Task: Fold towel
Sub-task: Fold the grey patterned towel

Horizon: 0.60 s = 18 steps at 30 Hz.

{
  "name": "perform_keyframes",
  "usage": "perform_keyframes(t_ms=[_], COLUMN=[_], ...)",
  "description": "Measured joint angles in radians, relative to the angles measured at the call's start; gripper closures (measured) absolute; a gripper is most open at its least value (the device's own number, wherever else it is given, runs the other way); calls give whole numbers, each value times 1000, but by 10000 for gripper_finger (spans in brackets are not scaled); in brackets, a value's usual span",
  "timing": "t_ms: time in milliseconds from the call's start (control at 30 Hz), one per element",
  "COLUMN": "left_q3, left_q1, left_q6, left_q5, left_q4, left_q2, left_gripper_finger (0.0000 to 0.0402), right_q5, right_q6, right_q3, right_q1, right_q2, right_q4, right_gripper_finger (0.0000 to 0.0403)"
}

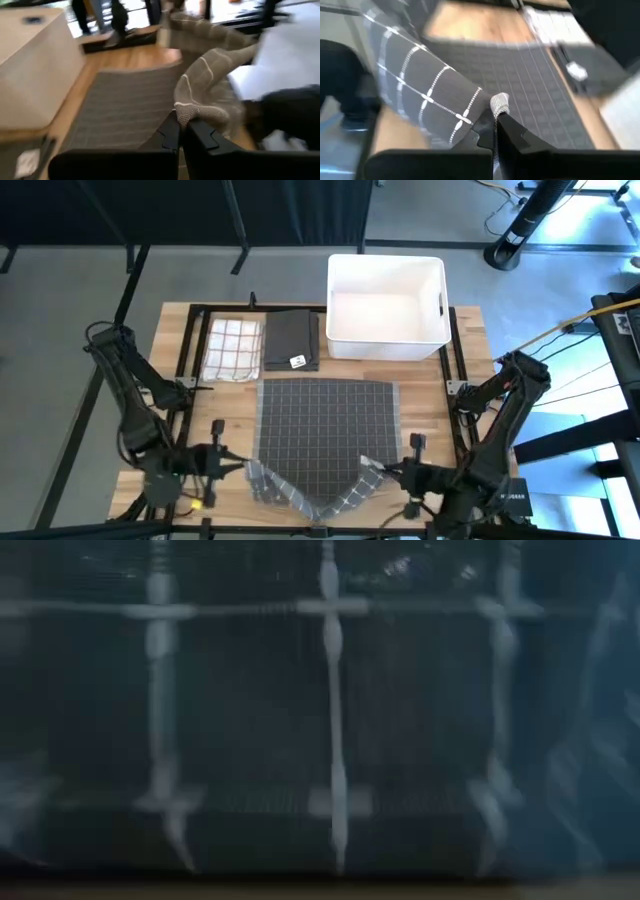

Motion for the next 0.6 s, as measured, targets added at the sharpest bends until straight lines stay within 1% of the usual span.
perform_keyframes(t_ms=[67,100,167,267,333,433,500,600], left_q3=[-63,-98,-169,-266,-327,-400,-438,-473], left_q1=[10,17,33,53,68,88,103,132], left_q6=[-63,-94,-157,-261,-336,-464,-546,-631], left_q5=[-41,-44,-17,-12,2,31,68,136], left_q4=[1,0,-8,2,0,10,8,9], left_q2=[4,6,11,10,10,10,10,10], left_gripper_finger=[401,401,401,401,400,400,400,394], right_q5=[7,5,-11,-72,-136,-279,-355,-430], right_q6=[109,160,248,345,387,397,401,441], right_q3=[-80,-118,-199,-313,-386,-486,-537,-581], right_q1=[-5,-7,-19,-33,-50,-88,-118,-164], right_q2=[3,3,3,4,3,3,3,3], right_q4=[2,2,13,62,141,280,352,393], right_gripper_finger=[396,397,397,391,386,378,369,343])
